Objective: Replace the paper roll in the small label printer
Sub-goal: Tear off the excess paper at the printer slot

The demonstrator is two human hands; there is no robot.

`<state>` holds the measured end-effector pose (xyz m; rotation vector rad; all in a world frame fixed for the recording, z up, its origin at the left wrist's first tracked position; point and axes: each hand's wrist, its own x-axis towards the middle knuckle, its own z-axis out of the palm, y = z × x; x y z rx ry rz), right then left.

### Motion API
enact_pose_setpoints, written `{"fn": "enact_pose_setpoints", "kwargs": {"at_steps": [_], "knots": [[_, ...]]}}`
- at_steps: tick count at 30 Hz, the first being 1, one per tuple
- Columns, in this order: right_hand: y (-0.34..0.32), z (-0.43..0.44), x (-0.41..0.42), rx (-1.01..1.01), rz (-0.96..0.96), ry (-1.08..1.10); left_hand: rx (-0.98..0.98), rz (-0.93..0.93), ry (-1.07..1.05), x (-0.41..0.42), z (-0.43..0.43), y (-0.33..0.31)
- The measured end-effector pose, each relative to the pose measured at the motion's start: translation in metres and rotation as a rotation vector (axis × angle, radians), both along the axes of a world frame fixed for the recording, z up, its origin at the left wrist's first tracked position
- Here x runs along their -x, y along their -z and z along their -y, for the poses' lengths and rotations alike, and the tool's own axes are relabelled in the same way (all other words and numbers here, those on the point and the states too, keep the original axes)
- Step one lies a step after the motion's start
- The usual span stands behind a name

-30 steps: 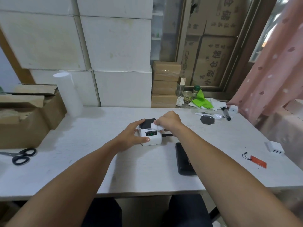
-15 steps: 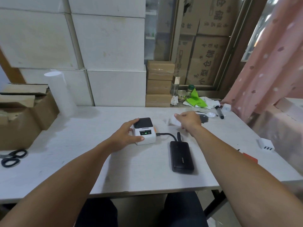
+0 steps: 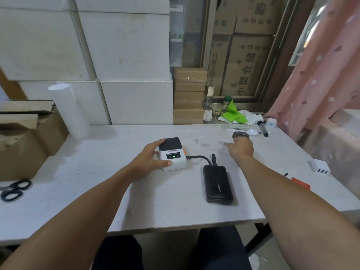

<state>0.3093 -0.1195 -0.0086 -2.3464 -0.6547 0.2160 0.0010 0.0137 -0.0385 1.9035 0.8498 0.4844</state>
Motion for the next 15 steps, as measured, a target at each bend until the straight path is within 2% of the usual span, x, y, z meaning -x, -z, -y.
{"fn": "enact_pose_setpoints", "kwargs": {"at_steps": [9, 12, 15], "knots": [[0.007, 0.008, 0.012, 0.125, 0.071, -0.093, 0.003, 0.013, -0.013, 0.000, 0.007, -0.003], [0.008, 0.010, 0.016, 0.062, 0.047, -0.080, 0.001, 0.002, -0.016, 0.001, 0.009, -0.005], [0.006, 0.012, 0.020, -0.088, -0.032, -0.043, -0.005, -0.013, -0.004, 0.001, 0.012, -0.007]]}}
